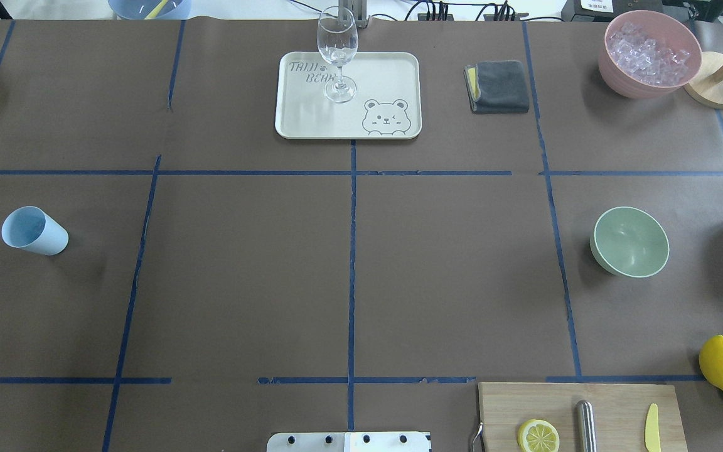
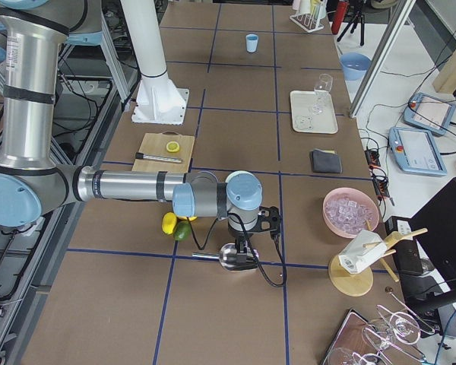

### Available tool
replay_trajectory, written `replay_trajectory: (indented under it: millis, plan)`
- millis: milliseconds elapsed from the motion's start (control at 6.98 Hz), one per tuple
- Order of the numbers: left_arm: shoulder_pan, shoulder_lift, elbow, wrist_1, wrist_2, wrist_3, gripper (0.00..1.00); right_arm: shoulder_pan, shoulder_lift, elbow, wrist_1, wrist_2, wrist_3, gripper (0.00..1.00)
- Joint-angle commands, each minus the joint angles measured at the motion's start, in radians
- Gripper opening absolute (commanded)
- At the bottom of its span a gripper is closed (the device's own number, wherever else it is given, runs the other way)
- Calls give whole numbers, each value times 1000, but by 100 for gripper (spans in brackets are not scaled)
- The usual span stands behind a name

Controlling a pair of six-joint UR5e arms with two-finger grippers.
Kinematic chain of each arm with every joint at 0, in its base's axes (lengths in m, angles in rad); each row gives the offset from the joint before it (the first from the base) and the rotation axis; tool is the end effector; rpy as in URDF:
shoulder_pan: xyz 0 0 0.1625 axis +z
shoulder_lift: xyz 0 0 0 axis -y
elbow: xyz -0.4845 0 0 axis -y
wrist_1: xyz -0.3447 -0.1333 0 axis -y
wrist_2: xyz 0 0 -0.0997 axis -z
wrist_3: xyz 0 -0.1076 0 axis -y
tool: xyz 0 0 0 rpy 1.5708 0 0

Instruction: Pour ice into bowl

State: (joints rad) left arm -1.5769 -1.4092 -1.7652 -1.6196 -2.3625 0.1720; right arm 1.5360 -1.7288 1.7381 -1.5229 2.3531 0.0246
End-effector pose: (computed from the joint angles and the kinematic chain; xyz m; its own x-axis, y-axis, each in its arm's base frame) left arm -0.0590 -0.3717 0.6966 0.6936 0.2235 -0.6848 -0.1143 0.9728 0.2017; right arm 0.0445 -0.3741 0.7083 0.7081 -0.0404 0.7050 0.0173 0.9991 0.0398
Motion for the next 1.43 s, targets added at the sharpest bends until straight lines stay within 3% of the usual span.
replay_trajectory:
  millis: [0,287,573,1003,1147,1290]
  plan:
    - [0,-1,1,0,0,0,100,-1,2,3,1,0,0,100]
    - [0,4,-2,-3,0,0,100,-39,29,40,33,-2,12,100]
    - [0,-2,-2,-5,0,0,100,-39,46,51,206,-3,20,100]
    - [-2,-4,-2,-5,0,0,100,-53,87,44,228,38,124,100]
    - [-2,-2,-7,-5,0,0,100,-109,95,64,257,35,129,100]
    - [-3,-1,-8,-5,0,0,100,-167,92,63,358,28,135,100]
